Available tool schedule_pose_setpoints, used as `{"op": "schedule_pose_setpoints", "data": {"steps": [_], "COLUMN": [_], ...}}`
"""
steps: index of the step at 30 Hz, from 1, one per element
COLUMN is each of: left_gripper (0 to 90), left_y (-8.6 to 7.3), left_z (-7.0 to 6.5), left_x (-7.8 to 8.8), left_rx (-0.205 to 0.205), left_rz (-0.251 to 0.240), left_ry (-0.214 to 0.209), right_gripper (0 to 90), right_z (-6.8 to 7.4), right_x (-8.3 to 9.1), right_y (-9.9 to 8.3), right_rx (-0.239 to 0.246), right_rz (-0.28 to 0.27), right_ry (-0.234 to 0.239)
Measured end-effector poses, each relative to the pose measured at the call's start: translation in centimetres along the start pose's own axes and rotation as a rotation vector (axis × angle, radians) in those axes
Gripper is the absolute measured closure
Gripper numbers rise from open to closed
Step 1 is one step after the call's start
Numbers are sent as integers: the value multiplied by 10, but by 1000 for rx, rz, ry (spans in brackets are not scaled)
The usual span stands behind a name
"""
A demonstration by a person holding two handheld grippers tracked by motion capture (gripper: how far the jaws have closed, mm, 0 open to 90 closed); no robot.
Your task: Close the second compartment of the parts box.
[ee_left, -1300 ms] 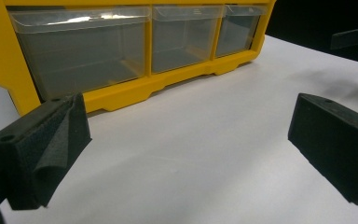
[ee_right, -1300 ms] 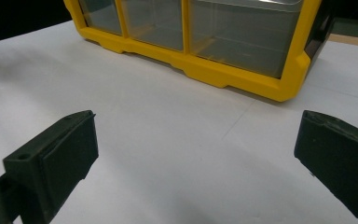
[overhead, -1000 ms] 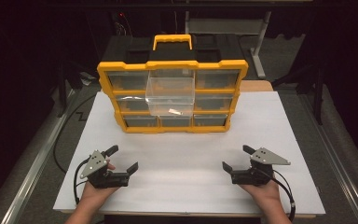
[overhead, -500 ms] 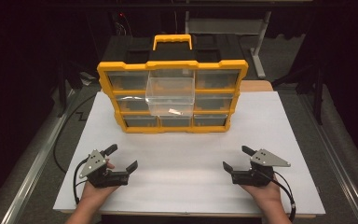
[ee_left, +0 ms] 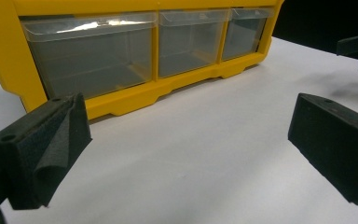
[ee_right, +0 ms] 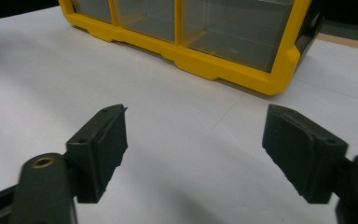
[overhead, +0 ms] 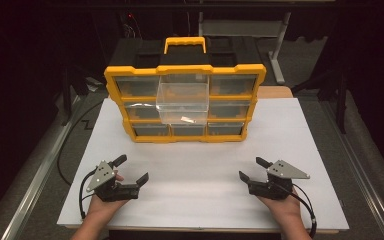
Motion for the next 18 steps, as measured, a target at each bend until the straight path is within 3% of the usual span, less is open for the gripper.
{"op": "schedule_pose_setpoints", "data": {"steps": [8,18], "left_gripper": [6,6], "left_y": [0,-1], "left_z": [-2,-1], "left_x": [-1,-2], "left_rx": [-7,-2], "left_rz": [3,3], "left_ry": [-9,-13], "right_gripper": [440,691], "right_z": [-1,-2], "right_x": [3,3], "right_y": [2,1], "right_rx": [-6,-4], "right_rz": [-19,0], "right_ry": [-20,-41]}}
Point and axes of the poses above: each handheld gripper's, and its own axes: x roughly backward along the jaws, y roughly out of its top, z roughly to its left, the point moved 5 cm from there along -x, roughly forward along the jaws, and after that the axes turned 9 degrees about -z, right-handed, at the moved point
